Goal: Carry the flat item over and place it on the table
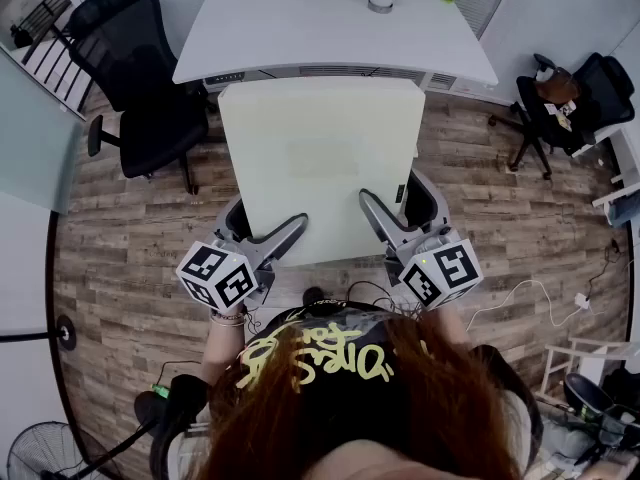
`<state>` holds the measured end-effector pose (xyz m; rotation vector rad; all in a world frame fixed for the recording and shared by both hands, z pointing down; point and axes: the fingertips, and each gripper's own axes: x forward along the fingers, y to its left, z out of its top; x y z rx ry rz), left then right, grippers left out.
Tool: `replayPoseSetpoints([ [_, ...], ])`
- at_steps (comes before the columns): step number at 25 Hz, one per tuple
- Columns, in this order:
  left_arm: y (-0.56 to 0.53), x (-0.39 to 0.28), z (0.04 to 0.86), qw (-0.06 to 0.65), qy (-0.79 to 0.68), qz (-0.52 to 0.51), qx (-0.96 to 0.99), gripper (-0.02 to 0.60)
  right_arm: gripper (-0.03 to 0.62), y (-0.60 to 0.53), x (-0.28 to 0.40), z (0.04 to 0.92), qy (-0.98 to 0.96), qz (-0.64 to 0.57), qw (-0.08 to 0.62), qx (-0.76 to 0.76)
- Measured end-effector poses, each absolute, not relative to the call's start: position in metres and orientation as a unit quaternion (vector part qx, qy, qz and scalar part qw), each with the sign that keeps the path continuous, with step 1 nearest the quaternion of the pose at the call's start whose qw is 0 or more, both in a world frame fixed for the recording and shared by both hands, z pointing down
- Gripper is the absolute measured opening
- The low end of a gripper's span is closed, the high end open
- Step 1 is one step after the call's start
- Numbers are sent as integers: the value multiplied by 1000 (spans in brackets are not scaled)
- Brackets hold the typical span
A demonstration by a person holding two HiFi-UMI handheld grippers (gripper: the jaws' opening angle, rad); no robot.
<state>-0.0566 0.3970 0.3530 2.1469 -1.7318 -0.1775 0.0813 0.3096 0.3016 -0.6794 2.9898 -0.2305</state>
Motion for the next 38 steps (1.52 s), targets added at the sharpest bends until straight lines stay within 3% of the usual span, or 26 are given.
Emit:
replayPoseSetpoints([
  [38,405,-104,354,169,-591,-63,786,479,344,329,39,301,965,-68,30,-252],
])
